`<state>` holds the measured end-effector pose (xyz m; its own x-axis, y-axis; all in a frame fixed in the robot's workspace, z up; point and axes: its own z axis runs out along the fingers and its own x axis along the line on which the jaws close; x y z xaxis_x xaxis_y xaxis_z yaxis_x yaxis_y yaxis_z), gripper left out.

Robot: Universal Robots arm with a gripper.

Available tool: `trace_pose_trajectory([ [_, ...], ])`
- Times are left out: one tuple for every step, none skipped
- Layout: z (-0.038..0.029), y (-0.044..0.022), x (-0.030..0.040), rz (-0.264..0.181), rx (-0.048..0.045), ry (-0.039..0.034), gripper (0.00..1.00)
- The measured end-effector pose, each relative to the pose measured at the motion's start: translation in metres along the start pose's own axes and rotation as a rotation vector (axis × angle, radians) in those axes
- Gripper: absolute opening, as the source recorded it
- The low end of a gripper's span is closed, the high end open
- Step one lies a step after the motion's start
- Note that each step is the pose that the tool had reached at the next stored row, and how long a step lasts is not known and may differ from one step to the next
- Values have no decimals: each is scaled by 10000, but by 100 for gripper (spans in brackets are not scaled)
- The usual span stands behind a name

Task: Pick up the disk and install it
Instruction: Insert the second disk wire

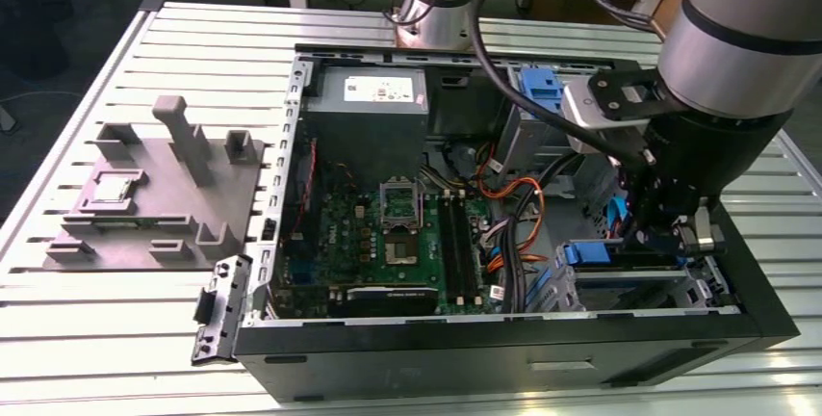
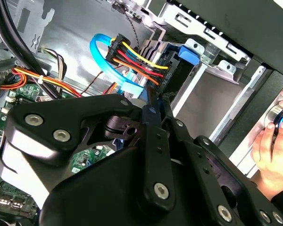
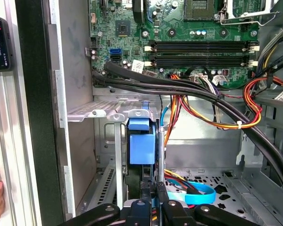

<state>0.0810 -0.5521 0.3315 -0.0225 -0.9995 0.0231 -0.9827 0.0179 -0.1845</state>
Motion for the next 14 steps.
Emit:
trace_pose_trajectory([
  [0,0,1,0,0,0,16],
  [1,0,1,1,0,-2,16],
  [2,0,2,0,0,-1,16],
  [3,0,3,0,0,0,16],
  [5,1,4,0,0,-2,16],
  [9,2,4,1,0,-6,16],
  [14,3,5,3,0,-13,16],
  [19,3,5,4,0,-20,16],
  [24,4,6,5,0,-27,16],
  [30,5,8,7,-1,-36,16],
  [37,7,9,9,-1,-45,16],
  [44,8,11,10,-1,-53,16],
  [51,9,12,11,-2,-57,16],
  [56,10,14,11,-2,-55,16],
])
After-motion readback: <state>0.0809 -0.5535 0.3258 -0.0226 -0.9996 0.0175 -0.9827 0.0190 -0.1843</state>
